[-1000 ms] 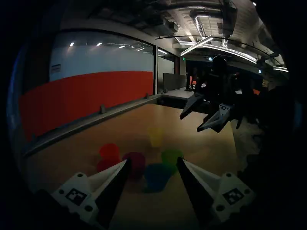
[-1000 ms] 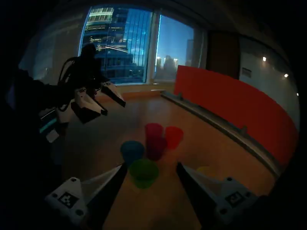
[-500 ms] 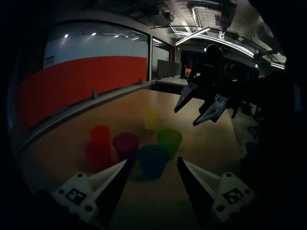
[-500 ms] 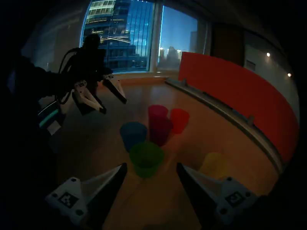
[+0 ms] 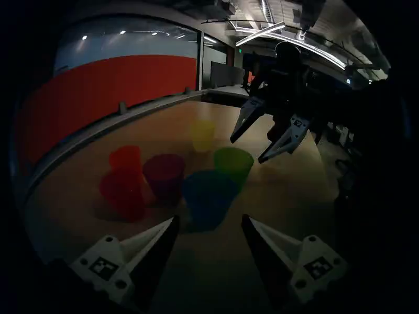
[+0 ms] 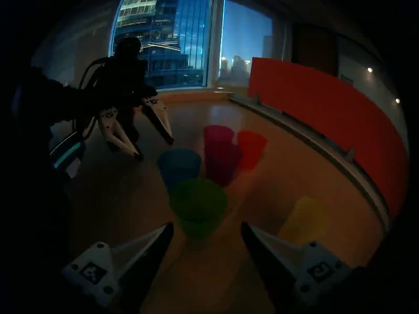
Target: Pour water
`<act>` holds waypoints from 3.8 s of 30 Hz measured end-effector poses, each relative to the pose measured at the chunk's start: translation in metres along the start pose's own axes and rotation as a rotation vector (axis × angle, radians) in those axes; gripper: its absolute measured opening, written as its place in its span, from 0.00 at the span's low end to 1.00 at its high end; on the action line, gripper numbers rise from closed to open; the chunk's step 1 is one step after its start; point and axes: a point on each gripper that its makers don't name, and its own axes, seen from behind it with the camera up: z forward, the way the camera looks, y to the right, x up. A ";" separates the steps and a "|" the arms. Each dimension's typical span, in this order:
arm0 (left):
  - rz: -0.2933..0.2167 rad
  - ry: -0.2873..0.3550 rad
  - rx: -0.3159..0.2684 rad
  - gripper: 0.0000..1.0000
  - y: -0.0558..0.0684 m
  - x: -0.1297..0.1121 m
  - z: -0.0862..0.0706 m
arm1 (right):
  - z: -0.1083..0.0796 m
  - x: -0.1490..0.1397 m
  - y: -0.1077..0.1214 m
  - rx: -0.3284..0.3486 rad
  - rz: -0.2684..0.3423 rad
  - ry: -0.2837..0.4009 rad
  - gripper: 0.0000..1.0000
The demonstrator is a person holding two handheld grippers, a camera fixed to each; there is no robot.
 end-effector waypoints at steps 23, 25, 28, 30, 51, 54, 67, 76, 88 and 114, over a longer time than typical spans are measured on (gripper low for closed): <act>0.002 -0.086 -0.069 0.87 -0.004 -0.012 0.044 | 0.045 -0.005 0.000 0.057 -0.010 -0.032 0.97; 0.005 -0.091 -0.071 0.87 -0.005 -0.011 0.047 | 0.047 -0.004 0.001 0.057 -0.010 -0.033 0.96; 0.008 -0.093 -0.073 0.87 -0.005 -0.010 0.052 | 0.049 -0.004 0.002 0.056 -0.008 -0.034 0.96; 0.007 -0.094 -0.076 0.86 -0.004 -0.009 0.055 | 0.050 -0.004 0.002 0.057 -0.006 -0.034 0.96; 0.002 -0.102 -0.083 0.85 0.000 -0.006 0.068 | 0.057 0.002 0.002 0.064 -0.006 -0.029 0.94; -0.001 -0.097 -0.085 0.85 -0.001 -0.004 0.068 | 0.056 0.002 0.001 0.065 -0.005 -0.030 0.94; -0.026 -0.091 -0.085 0.84 -0.001 -0.002 0.068 | 0.058 0.002 -0.001 0.067 0.020 -0.040 0.93; -0.030 -0.085 -0.083 0.84 0.000 -0.002 0.067 | 0.056 0.003 -0.003 0.075 0.035 -0.031 0.92; -0.041 -0.063 -0.082 0.84 0.003 0.003 0.060 | 0.051 0.010 -0.007 0.078 0.043 -0.003 0.91; -0.048 0.052 0.013 0.83 0.014 0.053 0.007 | -0.002 0.067 -0.023 0.005 0.017 0.131 0.89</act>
